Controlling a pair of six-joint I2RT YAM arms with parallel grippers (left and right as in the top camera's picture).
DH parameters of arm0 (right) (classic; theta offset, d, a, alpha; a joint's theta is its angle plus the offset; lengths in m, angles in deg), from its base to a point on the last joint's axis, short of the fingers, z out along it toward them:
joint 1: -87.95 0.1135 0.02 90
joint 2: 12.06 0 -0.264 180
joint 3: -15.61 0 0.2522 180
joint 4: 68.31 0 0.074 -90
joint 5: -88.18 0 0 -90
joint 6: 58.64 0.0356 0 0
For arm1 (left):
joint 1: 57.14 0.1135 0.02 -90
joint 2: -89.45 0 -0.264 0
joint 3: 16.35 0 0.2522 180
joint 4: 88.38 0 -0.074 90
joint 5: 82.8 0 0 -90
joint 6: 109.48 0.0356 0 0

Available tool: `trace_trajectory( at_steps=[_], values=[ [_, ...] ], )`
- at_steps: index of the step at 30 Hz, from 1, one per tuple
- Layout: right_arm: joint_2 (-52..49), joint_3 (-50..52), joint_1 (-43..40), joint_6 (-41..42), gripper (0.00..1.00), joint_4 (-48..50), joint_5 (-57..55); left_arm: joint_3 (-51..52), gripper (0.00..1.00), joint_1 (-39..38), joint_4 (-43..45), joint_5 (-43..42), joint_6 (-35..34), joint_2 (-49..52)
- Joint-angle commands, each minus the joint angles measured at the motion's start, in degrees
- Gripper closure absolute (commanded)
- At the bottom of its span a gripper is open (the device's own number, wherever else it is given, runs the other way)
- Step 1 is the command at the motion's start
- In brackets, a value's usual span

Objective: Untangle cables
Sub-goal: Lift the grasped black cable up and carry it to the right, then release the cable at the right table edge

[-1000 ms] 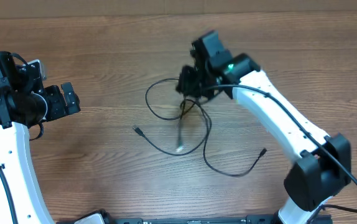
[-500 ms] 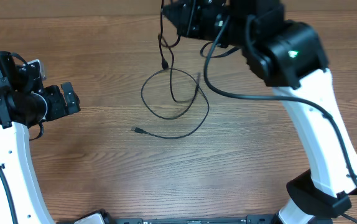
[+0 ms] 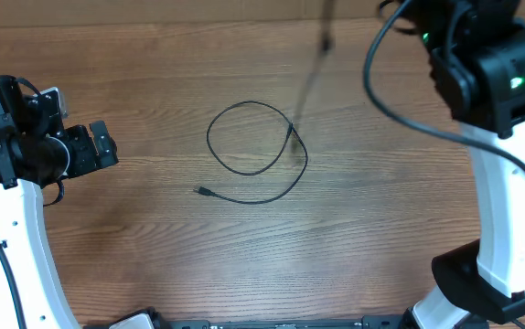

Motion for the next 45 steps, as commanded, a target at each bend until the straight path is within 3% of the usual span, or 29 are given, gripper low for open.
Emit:
trace_trajectory(
  at_steps=[1,12,19,27,34,35,37,45],
  values=[
    [1.29,-1.07,-5.49,-1.07,0.96,0.33,-17.11,-0.42,0.0,0.2,0.02,-0.5,1.07,0.17],
    [-0.44,1.92,-27.41,-1.07,0.96,5.16,-17.46,-0.42,0.01,0.2,0.02,-0.5,1.07,0.17],
    [-9.88,2.05,-38.42,-1.07,0.96,5.53,-16.92,-0.42,0.0,0.2,0.02,-0.5,1.07,0.17],
    [-24.17,2.05,-45.22,-1.03,0.96,-3.56,-12.28,-0.42,0.0,0.2,0.02,-0.5,1.09,0.17],
    [-28.63,2.36,-50.27,1.11,0.96,-11.13,-10.75,-0.42,0.0,0.2,0.02,-0.5,1.07,0.17],
    [-28.63,2.49,-51.1,1.11,0.82,-11.65,-9.35,-0.42,0.0,0.2,0.02,-0.5,1.07,0.17],
    [-28.63,2.54,-52.3,1.09,0.0,-12.74,-5.73,-0.42,0.0,0.2,0.02,-0.5,1.07,0.17],
    [-28.63,2.58,-54.29,0.42,0.0,-22.25,10.12,-0.42,0.0,0.2,0.02,-0.5,1.07,0.17]
  ],
)
